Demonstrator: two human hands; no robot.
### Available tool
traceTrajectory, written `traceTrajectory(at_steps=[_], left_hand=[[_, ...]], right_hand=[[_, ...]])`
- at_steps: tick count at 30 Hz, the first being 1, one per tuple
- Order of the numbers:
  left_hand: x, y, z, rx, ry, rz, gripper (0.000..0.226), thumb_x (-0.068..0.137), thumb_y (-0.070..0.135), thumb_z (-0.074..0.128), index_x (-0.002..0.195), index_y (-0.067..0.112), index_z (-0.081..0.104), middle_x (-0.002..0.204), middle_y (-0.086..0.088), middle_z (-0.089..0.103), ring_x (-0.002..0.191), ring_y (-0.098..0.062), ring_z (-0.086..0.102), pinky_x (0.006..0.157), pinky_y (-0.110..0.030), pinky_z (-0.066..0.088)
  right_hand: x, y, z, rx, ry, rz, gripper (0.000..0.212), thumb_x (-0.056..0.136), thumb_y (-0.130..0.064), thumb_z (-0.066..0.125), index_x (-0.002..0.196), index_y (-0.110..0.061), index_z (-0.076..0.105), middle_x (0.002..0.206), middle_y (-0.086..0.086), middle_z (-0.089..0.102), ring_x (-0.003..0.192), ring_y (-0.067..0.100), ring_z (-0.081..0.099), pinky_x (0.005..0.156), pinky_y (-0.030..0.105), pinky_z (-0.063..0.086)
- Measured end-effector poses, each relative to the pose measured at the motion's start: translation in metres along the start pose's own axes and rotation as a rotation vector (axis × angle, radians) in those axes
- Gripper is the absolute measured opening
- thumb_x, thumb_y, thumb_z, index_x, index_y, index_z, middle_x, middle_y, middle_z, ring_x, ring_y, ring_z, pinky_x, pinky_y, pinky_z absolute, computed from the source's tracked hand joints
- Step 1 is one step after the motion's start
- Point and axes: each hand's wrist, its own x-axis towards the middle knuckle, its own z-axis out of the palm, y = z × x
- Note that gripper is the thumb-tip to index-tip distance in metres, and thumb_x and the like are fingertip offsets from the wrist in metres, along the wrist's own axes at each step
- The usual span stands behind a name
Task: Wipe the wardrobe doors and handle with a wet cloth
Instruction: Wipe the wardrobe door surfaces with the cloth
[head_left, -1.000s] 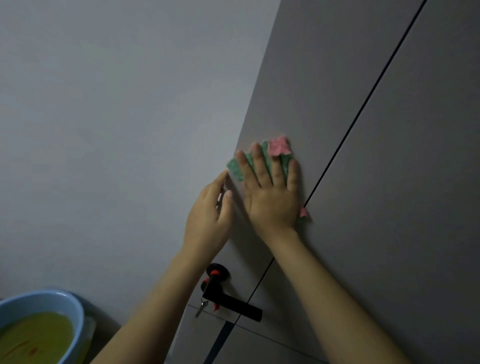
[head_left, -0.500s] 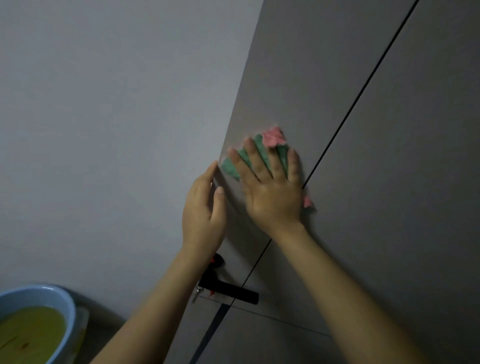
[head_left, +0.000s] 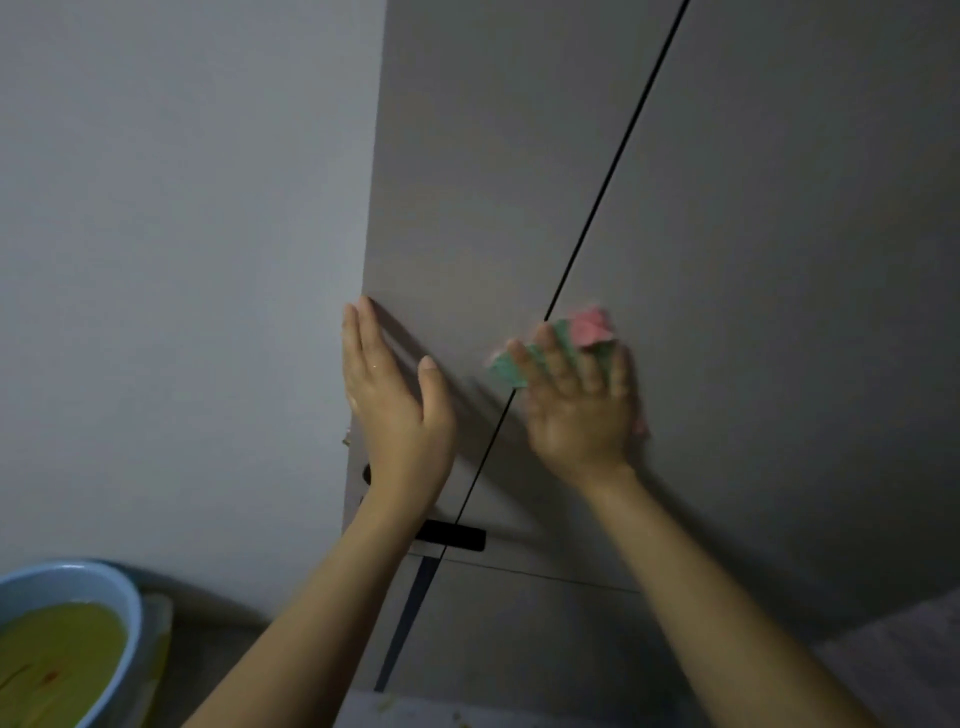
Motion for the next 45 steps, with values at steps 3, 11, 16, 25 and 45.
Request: traceTrajectory(at_steps=[3, 11, 16, 25, 45], left_hand=[[-0.024, 0.004, 0.013, -0.026, -0.048, -0.02, 0.073, 0.092, 0.024, 0.04, 0.153, 0.013, 0.001, 0.16, -0.001, -0.01, 0.146, -0.007, -0.007, 0.116, -0.021, 0.0], [-0.067, 0.038, 0.08, -0.029, -0.093, 0.018, 0.073, 0.092, 0.024, 0.042, 0.153, 0.018, 0.003, 0.159, 0.001, -0.016, 0.146, -0.011, -0.012, 0.117, -0.037, 0.002], [-0.105, 0.077, 0.141, -0.033, -0.056, -0.008, 0.071, 0.092, 0.026, 0.042, 0.153, 0.016, 0.007, 0.16, -0.004, -0.012, 0.146, -0.011, -0.01, 0.117, -0.038, 0.001], [-0.17, 0.118, 0.231, -0.011, -0.082, 0.063, 0.069, 0.093, 0.025, 0.041, 0.153, 0.019, 0.007, 0.157, 0.002, -0.015, 0.146, -0.014, -0.013, 0.119, -0.043, 0.004], [-0.224, 0.171, 0.337, 0.101, -0.173, 0.326, 0.067, 0.092, 0.022, 0.042, 0.152, 0.01, 0.015, 0.158, -0.018, -0.01, 0.146, -0.027, -0.015, 0.118, -0.047, -0.006]], right_hand=[[-0.04, 0.073, -0.022, -0.094, 0.012, 0.35, 0.053, 0.102, -0.035, 0.025, 0.152, -0.024, 0.016, 0.157, 0.012, 0.019, 0.136, 0.037, 0.023, 0.114, 0.054, 0.013], [-0.026, 0.052, -0.015, 0.034, 0.046, 0.207, 0.055, 0.102, -0.037, 0.024, 0.153, -0.026, 0.008, 0.161, 0.002, 0.007, 0.143, 0.029, 0.012, 0.118, 0.047, -0.003], [-0.113, 0.202, -0.036, -0.082, 0.065, 0.36, 0.046, 0.102, -0.035, 0.021, 0.143, -0.019, 0.034, 0.147, 0.015, 0.035, 0.132, 0.041, 0.032, 0.109, 0.06, 0.019], [-0.118, 0.215, -0.036, 0.001, 0.139, 0.401, 0.053, 0.101, -0.035, 0.025, 0.152, -0.022, 0.018, 0.158, 0.008, 0.02, 0.141, 0.035, 0.02, 0.117, 0.049, 0.0], [-0.251, 0.399, -0.054, -0.087, 0.202, 0.621, 0.05, 0.103, -0.034, 0.019, 0.145, -0.012, 0.033, 0.144, 0.021, 0.041, 0.135, 0.039, 0.026, 0.119, 0.044, 0.006]])
